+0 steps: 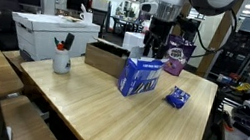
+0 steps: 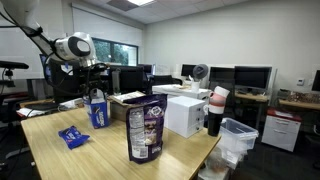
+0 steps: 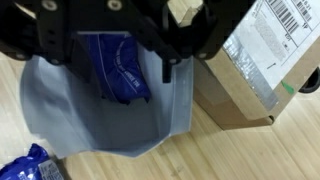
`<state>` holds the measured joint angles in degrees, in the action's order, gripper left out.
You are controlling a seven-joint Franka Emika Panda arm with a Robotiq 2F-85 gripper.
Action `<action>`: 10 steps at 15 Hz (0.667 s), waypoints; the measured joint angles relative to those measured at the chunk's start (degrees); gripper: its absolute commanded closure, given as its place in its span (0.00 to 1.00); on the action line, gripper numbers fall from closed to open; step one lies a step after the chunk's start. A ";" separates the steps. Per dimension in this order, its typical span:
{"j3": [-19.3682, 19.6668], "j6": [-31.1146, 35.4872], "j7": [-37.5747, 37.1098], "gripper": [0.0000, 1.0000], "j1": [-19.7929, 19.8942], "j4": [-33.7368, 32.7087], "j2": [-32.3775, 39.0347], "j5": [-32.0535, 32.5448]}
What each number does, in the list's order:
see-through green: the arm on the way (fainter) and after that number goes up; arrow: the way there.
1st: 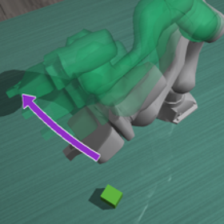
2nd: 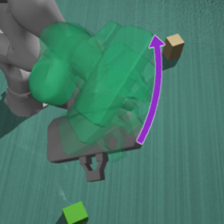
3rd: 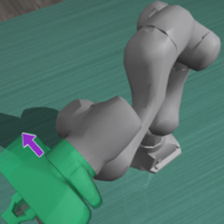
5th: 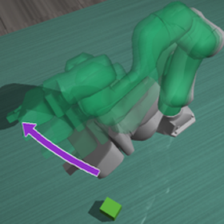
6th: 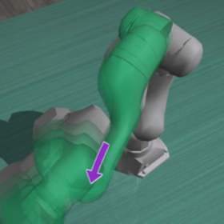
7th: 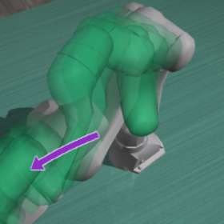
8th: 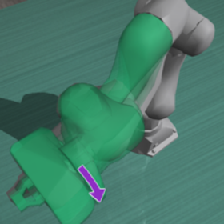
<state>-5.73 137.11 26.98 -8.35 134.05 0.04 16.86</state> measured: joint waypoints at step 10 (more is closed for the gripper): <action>-0.93 2.90 -15.17 0.00 -0.04 3.29 -1.77 15.55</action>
<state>-6.66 140.01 11.81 -8.40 137.34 -1.73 32.41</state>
